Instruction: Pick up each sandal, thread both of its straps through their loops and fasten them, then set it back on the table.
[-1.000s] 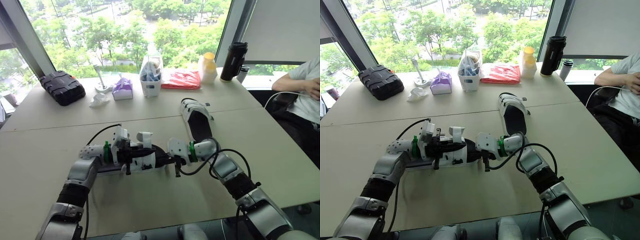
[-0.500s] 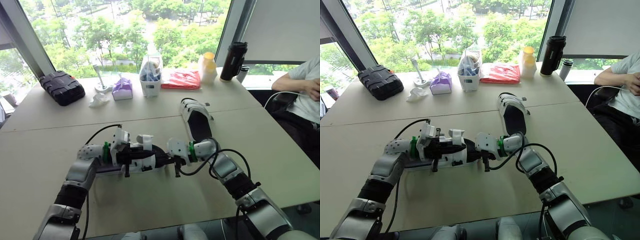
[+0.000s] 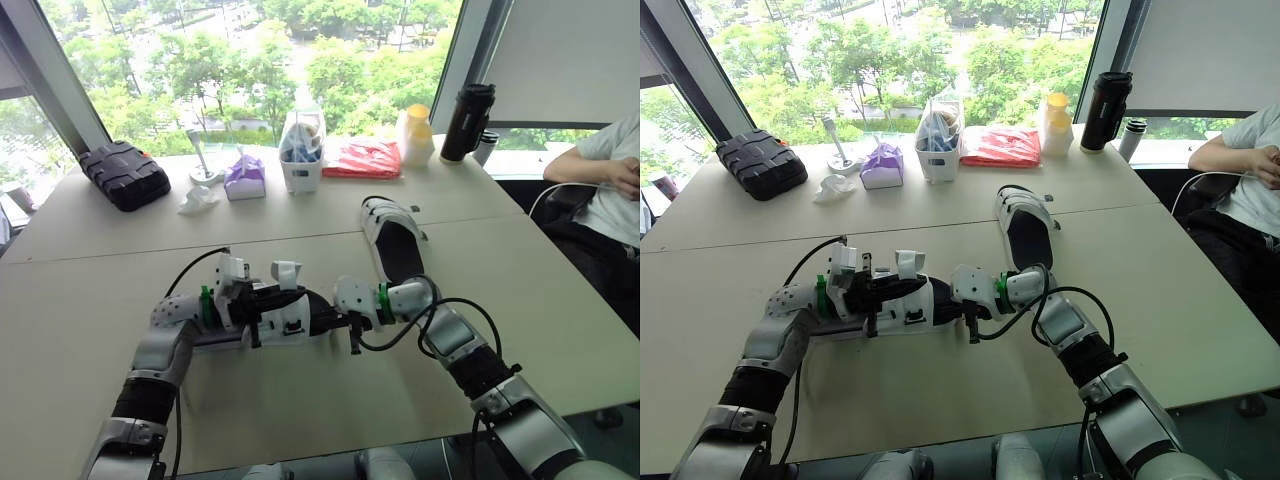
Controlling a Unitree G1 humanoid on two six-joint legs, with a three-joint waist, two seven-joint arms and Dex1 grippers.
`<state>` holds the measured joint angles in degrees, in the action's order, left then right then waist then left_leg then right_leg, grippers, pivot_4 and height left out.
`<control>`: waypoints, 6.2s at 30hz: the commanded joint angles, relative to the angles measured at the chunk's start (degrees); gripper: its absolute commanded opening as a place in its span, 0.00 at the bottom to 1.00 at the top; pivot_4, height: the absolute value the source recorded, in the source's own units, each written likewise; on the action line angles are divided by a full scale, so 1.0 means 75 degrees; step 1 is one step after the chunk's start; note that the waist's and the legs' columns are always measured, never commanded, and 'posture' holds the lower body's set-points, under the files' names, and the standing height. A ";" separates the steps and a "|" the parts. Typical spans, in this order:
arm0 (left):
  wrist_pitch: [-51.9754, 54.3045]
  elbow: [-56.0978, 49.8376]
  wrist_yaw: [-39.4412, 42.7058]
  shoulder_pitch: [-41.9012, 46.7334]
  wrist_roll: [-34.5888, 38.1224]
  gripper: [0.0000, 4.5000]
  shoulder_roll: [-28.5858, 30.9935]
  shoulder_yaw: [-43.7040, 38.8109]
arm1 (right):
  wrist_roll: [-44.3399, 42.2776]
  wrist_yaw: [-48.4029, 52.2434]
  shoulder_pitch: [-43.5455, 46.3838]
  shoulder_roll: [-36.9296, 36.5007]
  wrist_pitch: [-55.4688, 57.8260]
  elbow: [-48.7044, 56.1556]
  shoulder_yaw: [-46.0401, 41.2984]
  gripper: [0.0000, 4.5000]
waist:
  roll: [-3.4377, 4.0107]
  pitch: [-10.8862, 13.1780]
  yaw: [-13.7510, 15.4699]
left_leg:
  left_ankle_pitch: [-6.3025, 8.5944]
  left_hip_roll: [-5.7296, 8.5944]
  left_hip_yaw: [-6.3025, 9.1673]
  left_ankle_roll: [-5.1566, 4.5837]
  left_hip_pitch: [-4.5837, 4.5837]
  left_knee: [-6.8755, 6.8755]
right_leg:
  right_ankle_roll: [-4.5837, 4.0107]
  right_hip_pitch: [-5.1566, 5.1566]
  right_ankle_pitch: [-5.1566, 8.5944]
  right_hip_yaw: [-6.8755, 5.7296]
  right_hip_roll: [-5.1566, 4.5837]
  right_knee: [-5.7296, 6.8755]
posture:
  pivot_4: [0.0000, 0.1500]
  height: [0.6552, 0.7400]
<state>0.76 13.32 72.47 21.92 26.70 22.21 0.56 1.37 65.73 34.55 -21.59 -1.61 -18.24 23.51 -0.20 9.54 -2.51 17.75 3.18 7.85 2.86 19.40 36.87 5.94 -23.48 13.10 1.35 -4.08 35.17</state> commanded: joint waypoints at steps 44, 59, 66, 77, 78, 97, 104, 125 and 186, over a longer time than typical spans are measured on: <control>0.0568 -0.0245 0.0327 -0.0596 0.0454 0.01 0.0237 -0.0220 | 0.0495 0.0090 -0.0240 -0.0053 0.0111 -0.0388 0.0500 0.00 | -0.0001 0.0001 0.0000 | 0.0000 -0.0001 -0.0001 0.0000 0.0000 -0.0001 | -0.0002 -0.0001 0.0005 0.0000 0.0001 -0.0001 | 1.00 1.00; -0.0013 0.0199 0.0579 -0.0144 -0.0277 0.01 0.0373 0.0274 | 0.0515 0.0058 -0.0251 -0.0049 0.0096 -0.0392 0.0507 0.00 | 0.0000 0.0000 0.0000 | 0.0000 -0.0001 0.0000 0.0000 -0.0001 -0.0002 | 0.0002 -0.0001 0.0003 0.0000 0.0002 -0.0002 | 1.00 1.00; -0.0170 0.0065 0.0327 0.0113 -0.0508 0.01 0.0181 0.0417 | 0.0509 0.0041 -0.0266 -0.0040 0.0133 -0.0364 0.0504 0.00 | 0.0001 0.0000 0.0003 | 0.0000 -0.0001 0.0000 0.0000 -0.0001 -0.0002 | 0.0003 0.0000 0.0003 0.0000 0.0002 -0.0002 | 1.00 1.00; -0.0339 -0.0354 0.0280 0.0358 -0.1038 0.01 0.0494 0.0708 | 0.0509 0.0005 -0.0256 -0.0013 0.0138 -0.0396 0.0497 0.00 | 0.0000 0.0000 0.0001 | 0.0000 -0.0001 0.0000 0.0000 -0.0001 -0.0002 | 0.0005 0.0000 0.0004 0.0000 0.0002 -0.0001 | 1.00 1.00; -0.0338 -0.0370 0.0268 0.0389 -0.1084 0.01 0.0508 0.0734 | 0.0508 0.0002 -0.0254 -0.0007 0.0136 -0.0402 0.0497 0.00 | 0.0001 0.0000 0.0002 | 0.0000 -0.0001 0.0000 0.0000 -0.0001 -0.0002 | 0.0005 0.0000 0.0004 -0.0001 0.0002 -0.0002 | 1.00 1.00; 0.0490 -0.1041 0.0212 0.0559 -0.0702 0.01 0.0653 0.0639 | 0.0523 -0.0021 -0.0248 -0.0024 0.0101 -0.0432 0.0491 0.00 | -0.0001 0.0002 -0.0003 | 0.0000 -0.0001 0.0002 0.0000 0.0001 -0.0001 | 0.0007 -0.0002 0.0004 -0.0001 0.0003 -0.0001 | 1.00 1.00; 0.0471 -0.1290 0.0165 0.0223 -0.0767 0.01 0.0793 0.0693 | 0.0520 -0.0016 -0.0238 -0.0011 0.0092 -0.0458 0.0495 0.00 | -0.0001 0.0002 -0.0004 | 0.0000 -0.0001 0.0001 0.0000 0.0001 -0.0002 | 0.0007 -0.0002 0.0004 -0.0001 0.0003 -0.0001 | 1.00 1.00; -0.1098 -0.0874 0.0437 -0.0400 -0.0603 0.01 0.0734 0.0565 | 0.0533 0.0009 -0.0243 -0.0027 0.0033 -0.0457 0.0533 0.00 | 0.0000 0.0002 -0.0005 | 0.0000 -0.0004 -0.0001 -0.0001 0.0001 -0.0010 | -0.0002 -0.0009 0.0002 0.0000 0.0003 -0.0002 | 1.00 1.00; 0.0889 -0.3020 -0.1633 -0.3479 0.0011 0.99 0.0548 0.0235 | 0.0559 -0.0158 -0.0066 0.0142 -0.0105 -0.0817 0.0513 0.00 | 0.0018 0.0009 0.0007 | 0.0001 -0.0091 -0.0013 -0.0001 -0.0003 -0.0015 | -0.0067 -0.0016 0.0035 0.0002 0.0063 -0.0003 | 1.00 1.00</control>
<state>8.12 -9.28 61.24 -5.17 27.25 26.67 1.73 2.01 64.48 35.47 -20.53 -4.25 -20.63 24.27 -0.06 9.61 -2.45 17.76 2.50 7.76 2.85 19.37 36.76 5.43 -23.60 13.36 1.37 -3.61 35.15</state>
